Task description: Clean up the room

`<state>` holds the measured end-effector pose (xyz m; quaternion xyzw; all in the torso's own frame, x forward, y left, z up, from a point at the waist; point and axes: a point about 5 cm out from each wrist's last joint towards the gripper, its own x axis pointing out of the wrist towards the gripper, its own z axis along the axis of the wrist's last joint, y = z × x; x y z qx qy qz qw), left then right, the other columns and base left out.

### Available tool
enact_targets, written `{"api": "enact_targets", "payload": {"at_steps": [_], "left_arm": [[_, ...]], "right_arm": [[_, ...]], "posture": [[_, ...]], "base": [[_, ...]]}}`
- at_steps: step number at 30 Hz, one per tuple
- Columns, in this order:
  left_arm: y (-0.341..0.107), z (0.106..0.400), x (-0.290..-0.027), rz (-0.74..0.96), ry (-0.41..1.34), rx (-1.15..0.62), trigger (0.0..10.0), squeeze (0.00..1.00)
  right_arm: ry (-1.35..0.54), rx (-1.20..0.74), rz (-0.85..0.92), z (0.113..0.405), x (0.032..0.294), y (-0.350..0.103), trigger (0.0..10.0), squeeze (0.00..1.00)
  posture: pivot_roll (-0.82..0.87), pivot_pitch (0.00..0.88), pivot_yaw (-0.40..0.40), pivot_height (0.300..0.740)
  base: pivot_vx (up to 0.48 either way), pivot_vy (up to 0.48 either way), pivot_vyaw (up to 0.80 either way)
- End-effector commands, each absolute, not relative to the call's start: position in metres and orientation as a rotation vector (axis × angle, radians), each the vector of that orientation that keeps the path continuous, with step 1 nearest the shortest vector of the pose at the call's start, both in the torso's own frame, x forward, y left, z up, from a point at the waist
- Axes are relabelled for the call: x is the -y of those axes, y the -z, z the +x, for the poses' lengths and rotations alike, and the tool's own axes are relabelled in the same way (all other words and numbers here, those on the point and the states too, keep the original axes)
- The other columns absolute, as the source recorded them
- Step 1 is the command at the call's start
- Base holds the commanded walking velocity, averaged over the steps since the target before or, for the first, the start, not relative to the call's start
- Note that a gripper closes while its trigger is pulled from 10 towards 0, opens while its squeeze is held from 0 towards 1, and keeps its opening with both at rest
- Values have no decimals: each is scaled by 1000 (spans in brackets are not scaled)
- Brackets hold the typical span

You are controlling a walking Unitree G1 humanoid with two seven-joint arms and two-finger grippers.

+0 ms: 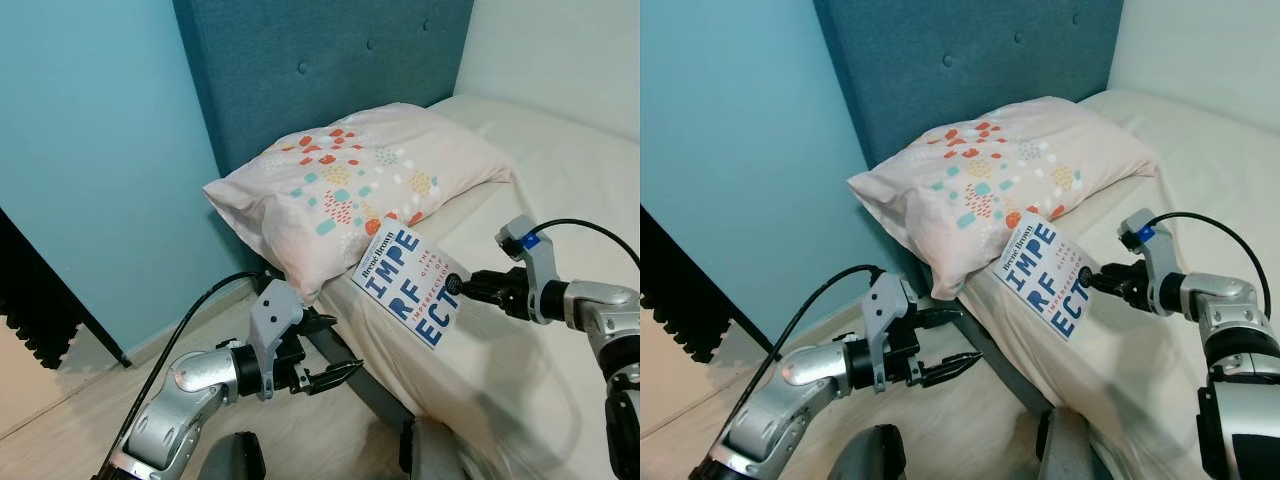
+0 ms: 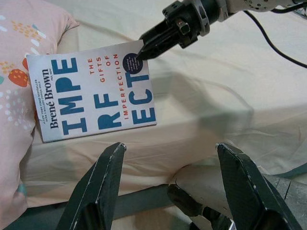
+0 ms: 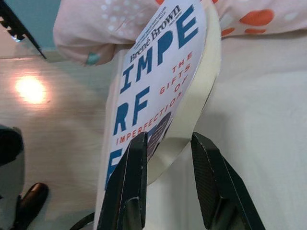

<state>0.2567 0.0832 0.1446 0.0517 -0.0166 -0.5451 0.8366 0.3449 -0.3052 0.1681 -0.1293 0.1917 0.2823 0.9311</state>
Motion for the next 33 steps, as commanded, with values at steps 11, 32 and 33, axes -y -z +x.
{"api": "enact_targets", "payload": {"at_steps": [11,32,33], "left_arm": [[-145,261,-90,155,1149,15,10000,0],[-102,291,-151,8,235,-87,10000,0],[-102,293,-149,18,237,-88,10000,0]], "right_arm": [[-489,-161,-431,356,323,-250,10000,0],[-331,-25,78,308,159,-81,10000,0],[-312,-19,94,304,154,-78,10000,0]], "posture": [[79,113,51,540],[-2,21,25,550],[-5,18,28,555]], "base": [[0,0,0],[0,0,0],[0,0,0]]}}
